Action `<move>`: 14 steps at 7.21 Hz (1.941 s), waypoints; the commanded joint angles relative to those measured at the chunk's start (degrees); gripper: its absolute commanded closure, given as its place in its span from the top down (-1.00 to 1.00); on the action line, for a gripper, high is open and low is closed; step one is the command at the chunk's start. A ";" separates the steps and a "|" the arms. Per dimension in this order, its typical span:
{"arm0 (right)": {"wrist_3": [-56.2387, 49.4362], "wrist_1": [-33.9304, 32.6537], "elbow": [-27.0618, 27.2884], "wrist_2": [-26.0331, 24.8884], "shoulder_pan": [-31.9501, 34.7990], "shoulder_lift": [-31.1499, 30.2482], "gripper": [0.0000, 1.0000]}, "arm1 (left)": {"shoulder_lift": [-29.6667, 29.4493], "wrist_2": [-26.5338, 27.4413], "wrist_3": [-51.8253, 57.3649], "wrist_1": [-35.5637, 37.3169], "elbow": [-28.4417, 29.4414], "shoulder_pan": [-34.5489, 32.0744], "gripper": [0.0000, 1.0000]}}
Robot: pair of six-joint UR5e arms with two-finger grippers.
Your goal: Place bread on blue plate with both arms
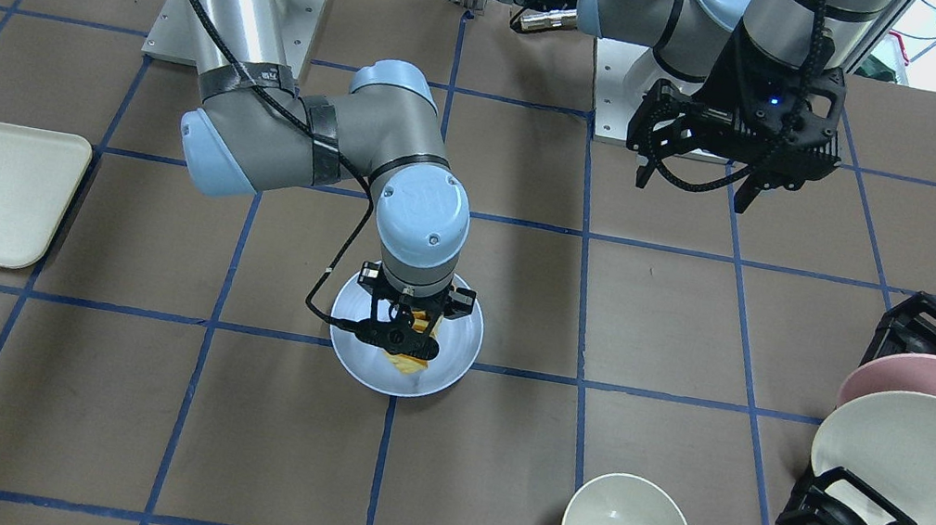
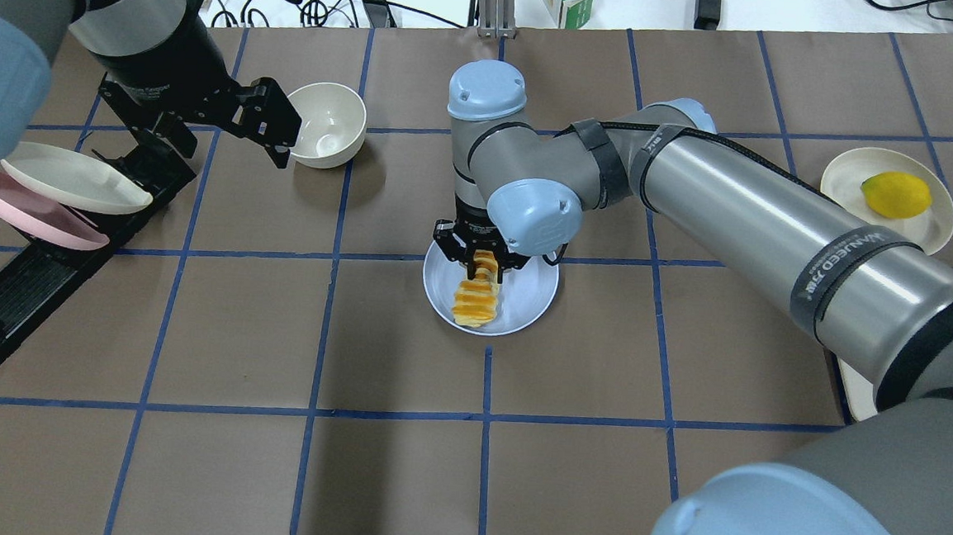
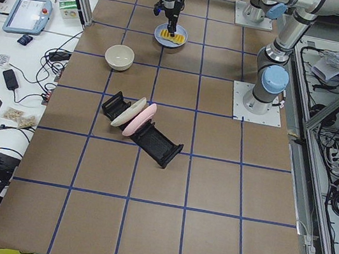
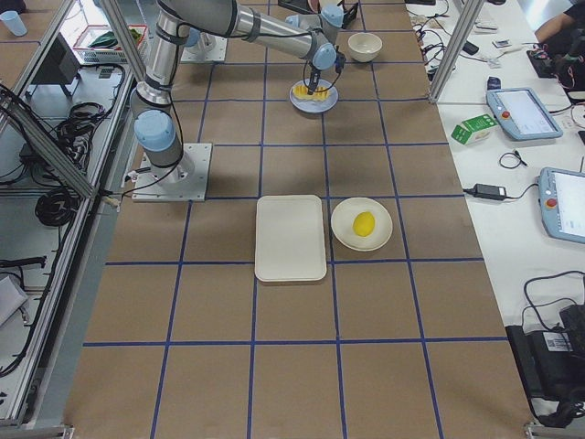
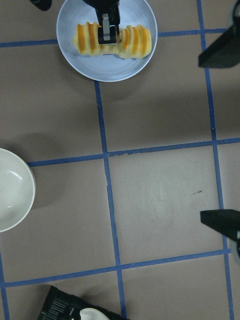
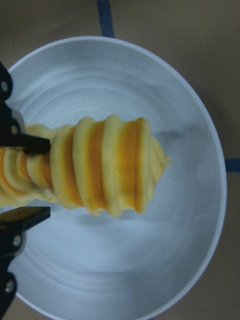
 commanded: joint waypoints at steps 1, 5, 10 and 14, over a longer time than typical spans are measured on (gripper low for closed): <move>-0.51 0.23 -0.47 -0.35 -1.28 -1.87 0.63 | 0.06 -0.02 0.01 0.00 -0.05 -0.04 1.00; -3.92 6.18 -0.47 -0.08 -9.97 -13.28 1.00 | 0.06 -0.02 -0.25 0.00 -0.13 -0.04 1.00; -18.80 23.14 -0.21 -0.96 -24.05 -28.23 1.00 | 0.06 0.41 -0.25 0.00 -0.13 -0.13 1.00; -18.89 23.17 0.24 -2.19 -24.33 -29.66 1.00 | -0.02 0.24 -0.69 0.00 -0.13 -0.30 1.00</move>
